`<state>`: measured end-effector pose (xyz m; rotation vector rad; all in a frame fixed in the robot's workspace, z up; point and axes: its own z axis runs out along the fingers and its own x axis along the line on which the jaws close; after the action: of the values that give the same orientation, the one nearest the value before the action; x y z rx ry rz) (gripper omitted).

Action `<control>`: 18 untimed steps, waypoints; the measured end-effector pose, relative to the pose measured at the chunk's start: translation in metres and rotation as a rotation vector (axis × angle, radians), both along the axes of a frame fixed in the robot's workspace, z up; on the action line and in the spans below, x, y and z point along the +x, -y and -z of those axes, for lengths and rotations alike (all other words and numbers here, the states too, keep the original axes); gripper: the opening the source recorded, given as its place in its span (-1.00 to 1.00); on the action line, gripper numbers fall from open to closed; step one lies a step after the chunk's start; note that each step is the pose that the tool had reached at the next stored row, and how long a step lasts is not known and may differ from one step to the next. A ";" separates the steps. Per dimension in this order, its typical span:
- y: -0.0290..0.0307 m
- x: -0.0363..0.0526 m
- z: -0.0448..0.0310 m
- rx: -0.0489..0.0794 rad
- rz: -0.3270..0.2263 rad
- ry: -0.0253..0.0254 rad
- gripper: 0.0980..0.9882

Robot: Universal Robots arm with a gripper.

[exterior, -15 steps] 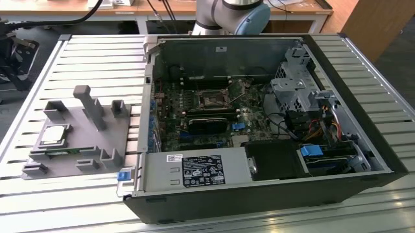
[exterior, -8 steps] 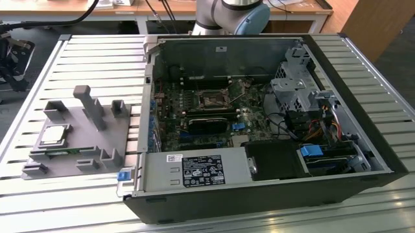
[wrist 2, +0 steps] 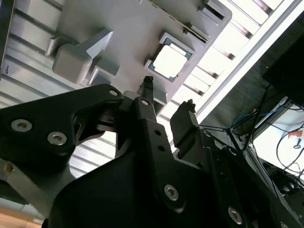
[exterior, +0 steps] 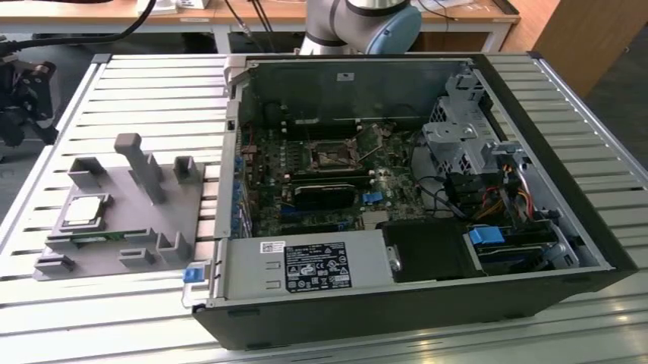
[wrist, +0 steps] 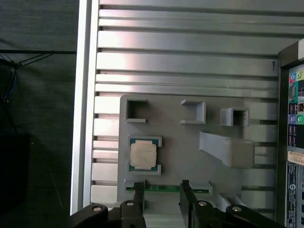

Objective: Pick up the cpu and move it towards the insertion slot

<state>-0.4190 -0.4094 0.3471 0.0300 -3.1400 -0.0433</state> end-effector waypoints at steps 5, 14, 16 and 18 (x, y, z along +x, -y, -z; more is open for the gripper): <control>0.0000 0.0000 0.0079 -0.001 0.000 -0.0019 0.08; 0.0000 0.0000 0.0174 -0.001 0.000 -0.0034 0.37; 0.0000 0.0000 0.0200 -0.001 0.000 -0.0038 0.37; 0.0000 -0.0001 0.0225 -0.001 0.000 -0.0043 0.37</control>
<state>-0.4191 -0.4094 0.3246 0.0299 -3.1357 -0.0414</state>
